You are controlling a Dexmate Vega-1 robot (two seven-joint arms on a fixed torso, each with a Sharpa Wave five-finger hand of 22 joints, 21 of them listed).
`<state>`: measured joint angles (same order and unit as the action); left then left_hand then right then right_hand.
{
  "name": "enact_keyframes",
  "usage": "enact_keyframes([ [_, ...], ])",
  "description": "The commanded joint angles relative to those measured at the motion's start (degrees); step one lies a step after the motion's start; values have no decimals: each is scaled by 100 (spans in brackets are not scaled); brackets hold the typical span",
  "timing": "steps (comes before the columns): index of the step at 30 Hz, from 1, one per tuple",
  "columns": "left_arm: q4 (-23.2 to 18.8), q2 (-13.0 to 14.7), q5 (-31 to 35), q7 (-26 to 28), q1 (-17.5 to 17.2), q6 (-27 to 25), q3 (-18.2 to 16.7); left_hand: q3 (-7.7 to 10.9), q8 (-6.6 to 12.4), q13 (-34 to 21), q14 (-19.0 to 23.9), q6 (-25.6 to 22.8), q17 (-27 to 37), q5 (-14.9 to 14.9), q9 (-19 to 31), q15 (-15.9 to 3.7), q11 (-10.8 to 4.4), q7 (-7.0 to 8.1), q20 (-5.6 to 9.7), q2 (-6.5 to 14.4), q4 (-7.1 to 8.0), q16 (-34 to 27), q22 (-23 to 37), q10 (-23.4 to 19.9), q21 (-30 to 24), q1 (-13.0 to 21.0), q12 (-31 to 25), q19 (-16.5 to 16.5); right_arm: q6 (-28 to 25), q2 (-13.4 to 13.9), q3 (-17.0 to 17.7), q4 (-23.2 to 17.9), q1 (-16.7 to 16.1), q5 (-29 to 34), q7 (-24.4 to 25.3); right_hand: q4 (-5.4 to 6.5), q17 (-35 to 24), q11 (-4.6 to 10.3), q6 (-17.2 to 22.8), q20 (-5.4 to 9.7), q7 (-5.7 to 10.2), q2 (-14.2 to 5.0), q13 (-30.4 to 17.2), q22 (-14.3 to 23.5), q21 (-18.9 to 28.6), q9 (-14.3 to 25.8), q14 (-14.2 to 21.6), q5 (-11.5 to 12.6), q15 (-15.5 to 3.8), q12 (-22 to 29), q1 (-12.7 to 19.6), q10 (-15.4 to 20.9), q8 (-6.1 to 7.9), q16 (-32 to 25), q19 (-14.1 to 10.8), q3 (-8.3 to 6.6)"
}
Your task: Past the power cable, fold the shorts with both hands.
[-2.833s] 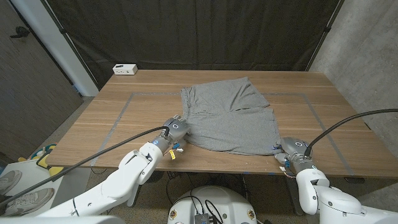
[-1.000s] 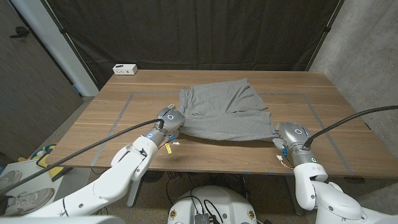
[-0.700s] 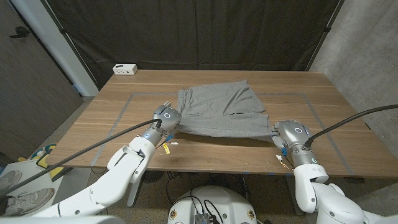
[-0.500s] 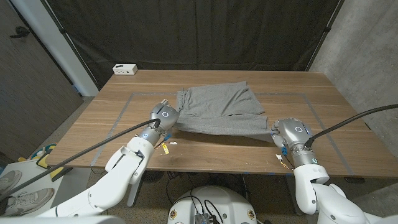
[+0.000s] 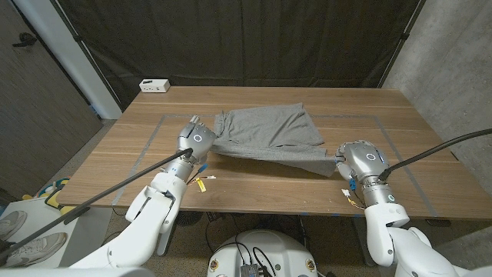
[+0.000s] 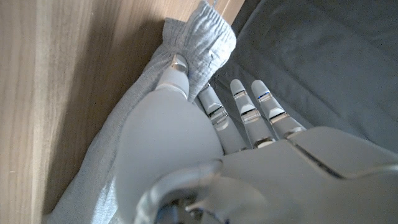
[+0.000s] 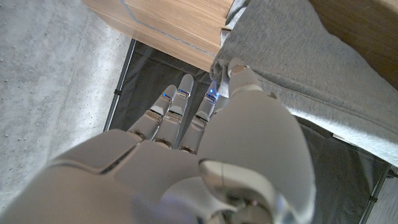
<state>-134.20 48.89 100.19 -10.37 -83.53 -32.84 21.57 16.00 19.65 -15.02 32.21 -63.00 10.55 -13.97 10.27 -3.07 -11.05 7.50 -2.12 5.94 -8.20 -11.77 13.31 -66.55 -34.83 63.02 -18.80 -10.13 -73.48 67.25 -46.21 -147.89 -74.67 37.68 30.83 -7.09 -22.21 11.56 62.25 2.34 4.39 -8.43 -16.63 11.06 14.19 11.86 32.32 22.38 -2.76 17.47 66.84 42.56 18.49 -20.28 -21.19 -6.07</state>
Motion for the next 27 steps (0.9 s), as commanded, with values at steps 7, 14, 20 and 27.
enact_keyframes([
  [7,2,-487,687,228,-370,-68,-421,-18,-64,-28,49,-43,16,-72,25,-974,-109,27,-30,-1,23,-9,19,-140,-57,83,34,-40,174,-63,127,130,-36,747,-309,27,-38,-12,204,157,-144,-51,-39,19,14,96,-16,-15,-1036,-41,33,-10,21,11,30,15],
  [14,-34,-528,663,268,-409,55,-587,-27,-107,-30,53,3,18,-94,28,-970,-117,47,-24,1,38,-7,21,-125,-72,83,57,-39,324,-137,155,224,48,1120,-642,30,-42,-11,198,163,-139,-53,-43,19,16,94,-20,-24,-1039,-47,44,-10,5,22,26,27],
  [20,-57,-549,494,342,-426,143,-720,-30,-124,-34,76,5,23,-111,31,-967,-122,54,-22,20,58,-16,22,-118,-86,77,72,-43,605,-243,347,348,-11,1255,-770,32,-48,-11,205,168,-145,-54,-46,19,16,95,-17,-30,-1041,-52,50,-14,1,21,26,36],
  [27,-159,-507,58,217,-397,332,-903,-45,-153,-40,88,12,24,-133,34,-970,-123,76,-11,18,74,-16,23,-124,-102,70,87,-44,860,-368,512,500,17,1514,-1092,37,-59,-12,202,165,-131,-58,-49,19,18,100,-9,-39,-1043,-57,54,-17,-7,17,24,47],
])
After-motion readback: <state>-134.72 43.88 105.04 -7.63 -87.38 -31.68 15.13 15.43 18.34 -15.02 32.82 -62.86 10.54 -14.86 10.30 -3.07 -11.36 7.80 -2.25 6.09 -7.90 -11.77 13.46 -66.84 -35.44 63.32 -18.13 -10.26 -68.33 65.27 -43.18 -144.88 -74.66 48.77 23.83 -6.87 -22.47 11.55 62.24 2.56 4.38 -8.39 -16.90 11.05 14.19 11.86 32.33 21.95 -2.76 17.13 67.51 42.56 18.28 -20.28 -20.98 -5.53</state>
